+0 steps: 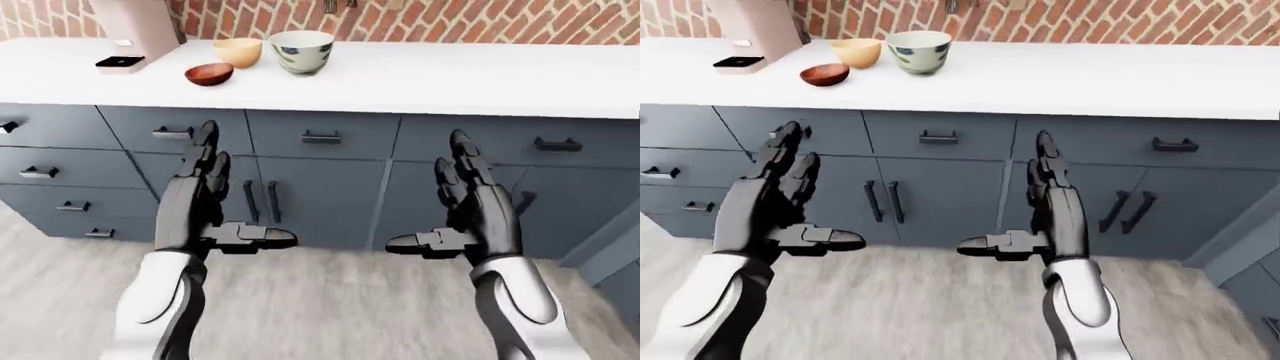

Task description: Stack the bowls from largest to smallest.

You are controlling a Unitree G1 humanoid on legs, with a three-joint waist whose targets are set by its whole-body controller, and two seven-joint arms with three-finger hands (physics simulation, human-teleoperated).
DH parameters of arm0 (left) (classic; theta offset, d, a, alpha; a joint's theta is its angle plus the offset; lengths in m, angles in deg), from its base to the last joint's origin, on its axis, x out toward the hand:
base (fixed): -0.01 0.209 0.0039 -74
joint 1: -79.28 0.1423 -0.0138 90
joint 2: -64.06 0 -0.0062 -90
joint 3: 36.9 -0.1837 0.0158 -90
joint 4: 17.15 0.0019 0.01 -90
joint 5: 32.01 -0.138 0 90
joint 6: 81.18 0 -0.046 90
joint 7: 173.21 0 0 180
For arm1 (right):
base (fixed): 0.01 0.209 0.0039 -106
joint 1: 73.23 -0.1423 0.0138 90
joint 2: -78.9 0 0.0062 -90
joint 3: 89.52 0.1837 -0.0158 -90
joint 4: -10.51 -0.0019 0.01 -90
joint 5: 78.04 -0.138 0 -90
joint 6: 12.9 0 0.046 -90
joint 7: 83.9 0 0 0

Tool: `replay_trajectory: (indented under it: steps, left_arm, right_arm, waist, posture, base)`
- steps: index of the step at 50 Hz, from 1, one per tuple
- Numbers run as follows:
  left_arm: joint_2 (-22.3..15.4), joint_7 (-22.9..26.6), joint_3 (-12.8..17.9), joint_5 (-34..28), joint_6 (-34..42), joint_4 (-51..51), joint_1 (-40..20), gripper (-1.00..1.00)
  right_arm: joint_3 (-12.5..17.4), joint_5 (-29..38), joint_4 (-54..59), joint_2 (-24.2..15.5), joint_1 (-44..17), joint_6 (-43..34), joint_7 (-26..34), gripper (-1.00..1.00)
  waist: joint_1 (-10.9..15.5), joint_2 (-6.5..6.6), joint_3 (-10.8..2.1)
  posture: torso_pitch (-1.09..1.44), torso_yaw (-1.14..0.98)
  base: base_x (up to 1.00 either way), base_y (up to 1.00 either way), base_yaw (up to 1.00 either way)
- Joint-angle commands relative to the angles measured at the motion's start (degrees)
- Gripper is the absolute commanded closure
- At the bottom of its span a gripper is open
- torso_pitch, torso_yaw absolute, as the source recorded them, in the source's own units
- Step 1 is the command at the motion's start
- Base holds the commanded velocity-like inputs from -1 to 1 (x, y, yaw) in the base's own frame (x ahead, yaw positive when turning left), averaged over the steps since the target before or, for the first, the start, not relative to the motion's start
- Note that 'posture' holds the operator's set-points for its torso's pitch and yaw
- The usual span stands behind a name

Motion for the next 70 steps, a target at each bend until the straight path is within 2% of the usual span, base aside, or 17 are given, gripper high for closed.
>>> replay_trajectory:
  steps: [1,7,9,11,12,13,25,30,35,37,46,48,50,53,56,58,70]
  left_arm:
    - [-0.9,-0.7,1.2,1.2,1.5,-2.6,-1.8,-1.0]
    - [-2.8,-1.9,5.1,5.4,7.5,-6.2,-4.7,-1.0]
    - [-3.4,-2.3,5.7,6.5,9.0,-7.1,-5.6,-1.0]
    - [-4.1,-2.6,6.3,7.7,11.4,-9.0,-6.9,-1.0]
    - [-4.6,-2.6,6.4,8.4,12.9,-10.1,-7.5,-1.0]
    - [-5.1,-2.8,6.6,9.0,13.9,-10.7,-8.2,-1.0]
    - [-13.9,-16.0,10.7,29.0,14.2,-10.9,-10.0,-1.0]
    - [-12.9,-15.9,11.6,28.6,14.5,-10.7,-10.9,-1.0]
    - [-13.9,-16.7,11.9,30.7,14.4,-10.9,-10.8,-1.0]
    - [-14.5,-17.9,12.6,32.6,14.3,-10.9,-10.9,-1.0]
    - [-18.1,-24.5,14.5,42.2,14.3,-10.9,-11.5,-1.0]
    - [-18.6,-25.5,14.1,43.3,13.7,-10.9,-11.2,-1.0]
    - [-19.4,-27.4,13.9,45.4,13.7,-10.9,-11.5,-1.0]
    - [-19.7,-28.3,12.8,45.8,13.1,-10.9,-11.2,-1.0]
    - [-20.1,-29.0,12.8,46.7,13.0,-10.9,-11.3,-1.0]
    - [-20.3,-29.3,13.0,47.2,13.3,-10.9,-11.7,-1.0]
    - [-22.6,-32.5,13.5,51.8,12.5,-10.9,-12.0,-1.0]
  right_arm:
    - [-1.4,-1.6,-3.5,0.0,-2.4,-3.5,-0.6,-1.0]
    - [-0.5,-3.7,-8.0,-0.6,-4.0,-7.6,-1.3,-1.0]
    - [-0.5,-3.7,-8.4,-1.0,-4.4,-8.1,-1.6,-1.0]
    - [-0.4,-3.7,-9.3,-1.4,-5.3,-9.8,-1.9,-1.0]
    - [-0.7,-3.5,-9.6,-1.9,-5.5,-10.1,-1.8,-1.0]
    - [-0.8,-3.5,-10.0,-1.8,-6.1,-11.0,-1.9,-1.0]
    - [1.7,-8.6,-13.0,-3.1,-13.8,-18.7,-5.9,-1.0]
    - [1.5,-8.2,-11.8,-3.3,-14.8,-18.1,-6.3,-1.0]
    - [2.0,-8.9,-12.5,-3.4,-16.8,-20.1,-6.9,-1.0]
    - [2.2,-9.2,-13.0,-3.5,-17.2,-20.8,-7.1,-1.0]
    - [3.5,-14.2,-13.3,-5.8,-19.4,-21.8,-11.2,-1.0]
    - [4.1,-15.2,-13.3,-6.0,-19.4,-21.8,-11.9,-1.0]
    - [5.1,-16.6,-13.3,-6.2,-19.6,-22.0,-12.5,-1.0]
    - [6.7,-18.3,-13.2,-5.3,-19.3,-22.3,-12.5,-1.0]
    - [7.1,-20.4,-13.3,-5.8,-19.7,-22.6,-14.0,-1.0]
    - [7.2,-21.9,-13.3,-6.5,-19.7,-22.5,-15.2,-1.0]
    - [6.1,-25.9,-13.3,-10.3,-21.3,-22.3,-19.0,-1.0]
  waist:
    - [0.3,-0.06,-0.5]
    - [1.8,-0.21,0.58]
    - [1.9,-1.58,1.12]
    - [1.6,-5.24,1.19]
    - [-0.8,-4.4,0.83]
    - [0.5,-5.01,3.35]
    - [-2.2,-0.52,0.95]
    - [-3.7,0.92,0.63]
    - [-4.0,7.08,-0.88]
    - [-3.5,5.78,1.98]
    - [-1.9,3.18,0.75]
    - [-3.6,0.07,1.29]
    - [-3.0,0.85,4.05]
    - [-3.1,-0.78,1.57]
    - [-3.4,1.72,1.36]
    - [-1.6,7.41,1.9]
    - [-0.8,-0.2,0.92]
  posture:
    - [0.0,0.0]
    - [0.0,0.0]
    - [0.0,0.0]
    - [0.0,0.0]
    - [0.0,0.0]
    - [0.0,0.0]
    - [0.0,0.0]
    - [0.0,0.0]
    - [0.0,0.0]
    - [0.0,0.0]
    - [0.0,0.0]
    - [0.0,0.0]
    - [0.0,0.0]
    - [0.0,0.0]
    - [0.0,0.0]
    - [0.0,0.0]
    - [0.0,0.0]
  base:
    - [0.0,0.0,1.0]
    - [0.0,0.0,1.0]
    - [0.0,0.0,1.0]
    - [0.03,0.0,1.0]
    - [0.28,0.9,0.0]
    - [0.45,0.77,0.0]
    - [0.76,0.64,0.0]
    - [0.78,0.56,0.0]
    - [0.78,0.46,0.0]
    - [0.79,0.42,0.0]
    - [0.74,0.42,0.0]
    - [0.7,0.19,0.0]
    - [0.7,0.01,0.0]
    - [0.33,-0.1,0.0]
    - [0.14,0.0,-0.73]
    - [0.04,0.0,-1.0]
    - [0.0,0.0,-0.7]
